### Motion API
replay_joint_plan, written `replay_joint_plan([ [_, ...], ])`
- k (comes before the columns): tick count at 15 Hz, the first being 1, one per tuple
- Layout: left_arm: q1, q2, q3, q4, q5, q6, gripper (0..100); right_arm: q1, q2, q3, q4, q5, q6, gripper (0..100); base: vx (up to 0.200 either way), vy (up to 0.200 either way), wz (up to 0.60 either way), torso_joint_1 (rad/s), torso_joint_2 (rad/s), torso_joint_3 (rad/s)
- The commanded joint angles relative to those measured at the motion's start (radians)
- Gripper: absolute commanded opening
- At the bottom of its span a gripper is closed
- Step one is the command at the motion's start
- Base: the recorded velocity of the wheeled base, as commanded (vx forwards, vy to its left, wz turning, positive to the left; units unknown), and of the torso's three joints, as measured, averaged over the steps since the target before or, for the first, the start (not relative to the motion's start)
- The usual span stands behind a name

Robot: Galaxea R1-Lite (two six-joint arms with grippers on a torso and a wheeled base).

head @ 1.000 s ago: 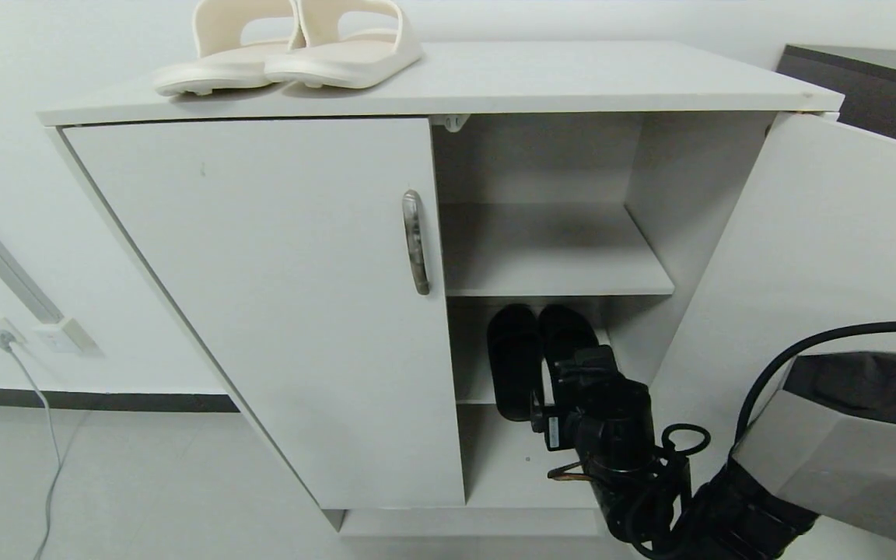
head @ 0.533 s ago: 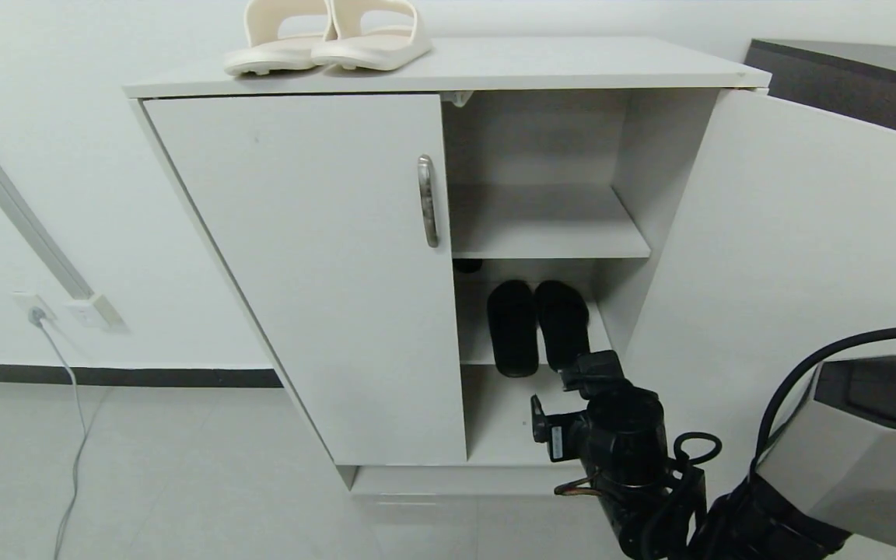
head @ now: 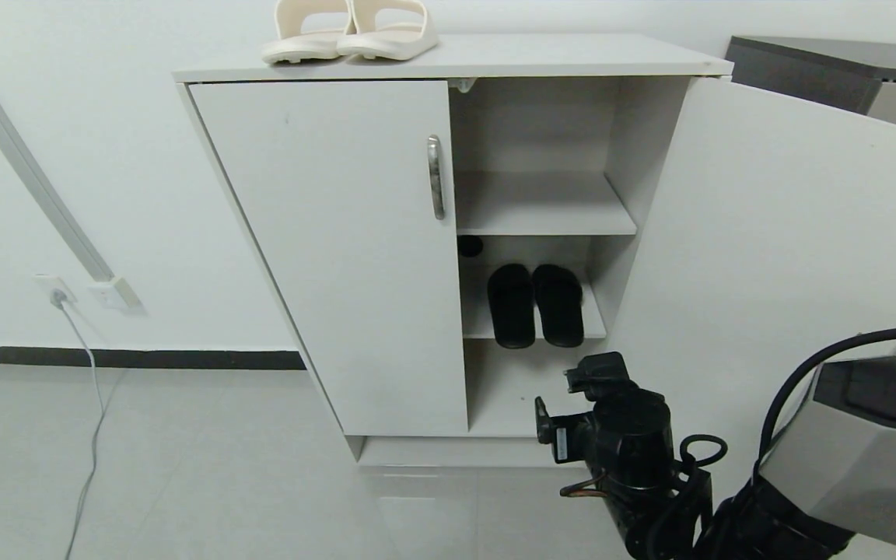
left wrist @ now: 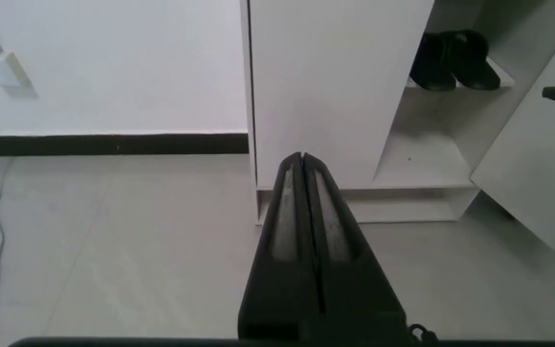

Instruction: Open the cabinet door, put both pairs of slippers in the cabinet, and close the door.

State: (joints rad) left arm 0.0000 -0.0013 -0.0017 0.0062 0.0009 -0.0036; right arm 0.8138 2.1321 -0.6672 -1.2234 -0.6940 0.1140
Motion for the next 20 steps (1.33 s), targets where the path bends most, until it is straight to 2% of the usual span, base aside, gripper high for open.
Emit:
replay_joint_plan([
  [1,0.0,0.001,0.0,0.0,-0.001,-0.001,0,0.004,0.005,0.001,-0.001,0.001,-0.001,100,0.0,0.0,0.0,0.0,0.0,0.0],
  [6,0.0,0.001,0.0,0.0,-0.002,0.001,0,0.005,0.003,0.003,-0.002,0.001,0.001,100,0.0,0.0,0.0,0.0,0.0,0.0],
  [15,0.0,0.001,0.0,0.0,-0.002,0.002,0,0.007,0.0,0.014,-0.022,-0.004,-0.001,100,0.0,0.0,0.0,0.002,0.0,0.179],
  [20,0.0,0.001,0.0,0.0,-0.002,0.002,0,0.007,0.002,0.014,-0.034,-0.005,-0.001,100,0.0,0.0,0.0,0.0,0.0,0.031],
])
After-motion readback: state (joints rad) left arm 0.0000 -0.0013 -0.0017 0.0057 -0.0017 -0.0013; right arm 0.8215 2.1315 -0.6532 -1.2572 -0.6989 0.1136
